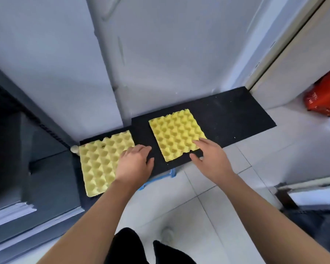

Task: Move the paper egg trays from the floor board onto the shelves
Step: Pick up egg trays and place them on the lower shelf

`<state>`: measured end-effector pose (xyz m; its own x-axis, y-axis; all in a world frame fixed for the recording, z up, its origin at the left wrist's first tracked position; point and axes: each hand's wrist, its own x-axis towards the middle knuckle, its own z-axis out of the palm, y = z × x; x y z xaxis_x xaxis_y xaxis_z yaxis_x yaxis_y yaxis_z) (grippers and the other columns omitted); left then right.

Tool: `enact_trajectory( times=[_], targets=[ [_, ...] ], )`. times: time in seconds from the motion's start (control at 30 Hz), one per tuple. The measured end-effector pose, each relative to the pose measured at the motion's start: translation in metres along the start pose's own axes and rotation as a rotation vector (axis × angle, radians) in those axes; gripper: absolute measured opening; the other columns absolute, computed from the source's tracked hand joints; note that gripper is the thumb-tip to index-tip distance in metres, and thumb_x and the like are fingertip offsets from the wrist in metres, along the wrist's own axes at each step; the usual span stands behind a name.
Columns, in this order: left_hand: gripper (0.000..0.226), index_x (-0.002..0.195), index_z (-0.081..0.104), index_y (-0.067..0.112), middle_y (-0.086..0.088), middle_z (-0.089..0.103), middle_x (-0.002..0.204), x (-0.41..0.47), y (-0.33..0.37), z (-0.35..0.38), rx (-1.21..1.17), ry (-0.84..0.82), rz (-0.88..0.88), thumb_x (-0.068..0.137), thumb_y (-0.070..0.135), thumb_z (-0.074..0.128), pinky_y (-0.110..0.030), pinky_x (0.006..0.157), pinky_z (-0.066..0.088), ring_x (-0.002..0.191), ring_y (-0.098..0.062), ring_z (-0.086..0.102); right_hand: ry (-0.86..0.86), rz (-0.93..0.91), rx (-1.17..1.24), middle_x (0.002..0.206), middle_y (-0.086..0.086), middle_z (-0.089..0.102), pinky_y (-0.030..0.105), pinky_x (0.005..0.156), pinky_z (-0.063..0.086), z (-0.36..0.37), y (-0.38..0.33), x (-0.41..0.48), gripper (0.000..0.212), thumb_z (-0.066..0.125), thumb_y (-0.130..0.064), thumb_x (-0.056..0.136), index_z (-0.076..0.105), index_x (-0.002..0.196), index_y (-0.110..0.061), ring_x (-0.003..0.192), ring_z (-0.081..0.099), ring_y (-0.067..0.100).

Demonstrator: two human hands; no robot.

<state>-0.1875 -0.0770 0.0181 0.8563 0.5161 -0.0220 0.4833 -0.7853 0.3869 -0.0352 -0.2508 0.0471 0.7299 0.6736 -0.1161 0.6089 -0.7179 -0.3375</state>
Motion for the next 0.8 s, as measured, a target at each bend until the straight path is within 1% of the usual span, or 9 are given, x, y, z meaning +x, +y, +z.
enact_trajectory(
  times=[0.1, 0.17, 0.3, 0.4, 0.47, 0.57, 0.63, 0.7, 0.8],
  targets=[
    [0.042, 0.134, 0.052, 0.020, 0.002, 0.056, 0.129, 0.034, 0.013, 0.031, 0.007, -0.074, -0.047, 0.094, 0.032, 0.051, -0.034, 0.098, 0.038, 0.115, -0.022, 0.052, -0.036, 0.015, 0.005, 0.120, 0.008, 0.060, 0.031, 0.092, 0.041, 0.006, 0.035, 0.029, 0.037, 0.061, -0.026, 0.088, 0.059, 0.123, -0.013, 0.114, 0.052, 0.025],
    [0.041, 0.133, 0.051, 0.021, 0.002, 0.054, 0.129, 0.059, 0.019, 0.051, 0.002, -0.116, -0.082, 0.094, 0.033, 0.050, -0.033, 0.098, 0.037, 0.116, -0.022, 0.050, -0.055, 0.026, 0.019, 0.120, 0.007, 0.060, 0.030, 0.094, 0.040, 0.015, 0.053, 0.052, 0.039, 0.061, -0.027, 0.088, 0.057, 0.124, -0.012, 0.114, 0.052, 0.024],
    [0.043, 0.136, 0.047, 0.021, 0.001, 0.050, 0.133, 0.107, 0.024, 0.090, 0.000, -0.230, -0.159, 0.095, 0.033, 0.048, -0.034, 0.100, 0.037, 0.119, -0.023, 0.048, -0.145, 0.068, 0.034, 0.138, 0.004, 0.049, 0.032, 0.104, 0.036, 0.042, 0.086, 0.099, 0.050, 0.060, -0.032, 0.089, 0.049, 0.135, -0.013, 0.123, 0.047, 0.022],
    [0.045, 0.138, 0.044, 0.023, 0.001, 0.049, 0.134, 0.144, 0.023, 0.121, 0.010, -0.299, -0.196, 0.095, 0.034, 0.048, -0.035, 0.100, 0.037, 0.119, -0.022, 0.047, -0.203, 0.105, 0.052, 0.144, 0.004, 0.044, 0.037, 0.102, 0.040, 0.064, 0.109, 0.137, 0.055, 0.062, -0.033, 0.087, 0.047, 0.137, -0.015, 0.113, 0.055, 0.026],
    [0.045, 0.137, 0.044, 0.022, 0.001, 0.047, 0.135, 0.165, 0.021, 0.143, 0.017, -0.348, -0.227, 0.094, 0.035, 0.049, -0.035, 0.100, 0.037, 0.119, -0.022, 0.047, -0.238, 0.124, 0.043, 0.146, 0.004, 0.041, 0.037, 0.103, 0.039, 0.080, 0.126, 0.161, 0.058, 0.062, -0.035, 0.087, 0.045, 0.139, -0.016, 0.114, 0.054, 0.025],
    [0.047, 0.136, 0.042, 0.021, 0.000, 0.044, 0.137, 0.191, 0.015, 0.182, 0.040, -0.420, -0.256, 0.092, 0.034, 0.053, -0.035, 0.099, 0.037, 0.120, -0.022, 0.046, -0.287, 0.157, 0.047, 0.151, 0.007, 0.032, 0.035, 0.107, 0.034, 0.109, 0.154, 0.192, 0.063, 0.062, -0.036, 0.087, 0.039, 0.142, -0.018, 0.122, 0.049, 0.023],
    [0.054, 0.138, 0.040, 0.022, 0.000, 0.040, 0.139, 0.202, 0.008, 0.209, 0.004, -0.464, -0.314, 0.088, 0.033, 0.059, -0.036, 0.100, 0.038, 0.123, -0.023, 0.043, -0.326, 0.177, 0.041, 0.153, 0.007, 0.027, 0.035, 0.107, 0.032, 0.130, 0.174, 0.209, 0.067, 0.064, -0.038, 0.085, 0.036, 0.143, -0.020, 0.132, 0.039, 0.023],
    [0.062, 0.140, 0.037, 0.024, -0.001, 0.033, 0.144, 0.209, 0.001, 0.235, -0.040, -0.496, -0.393, 0.085, 0.033, 0.065, -0.039, 0.102, 0.038, 0.126, -0.024, 0.038, -0.358, 0.200, 0.040, 0.154, 0.008, 0.023, 0.035, 0.107, 0.032, 0.150, 0.193, 0.223, 0.070, 0.066, -0.039, 0.083, 0.034, 0.144, -0.022, 0.138, 0.029, 0.023],
    [0.073, 0.141, 0.030, 0.028, -0.005, 0.019, 0.148, 0.215, -0.004, 0.272, -0.058, -0.536, -0.481, 0.081, 0.034, 0.071, -0.042, 0.100, 0.041, 0.129, -0.027, 0.034, -0.393, 0.217, 0.030, 0.156, 0.009, 0.016, 0.037, 0.110, 0.030, 0.183, 0.219, 0.241, 0.076, 0.068, -0.042, 0.081, 0.030, 0.146, -0.026, 0.141, 0.022, 0.025]
  ],
)
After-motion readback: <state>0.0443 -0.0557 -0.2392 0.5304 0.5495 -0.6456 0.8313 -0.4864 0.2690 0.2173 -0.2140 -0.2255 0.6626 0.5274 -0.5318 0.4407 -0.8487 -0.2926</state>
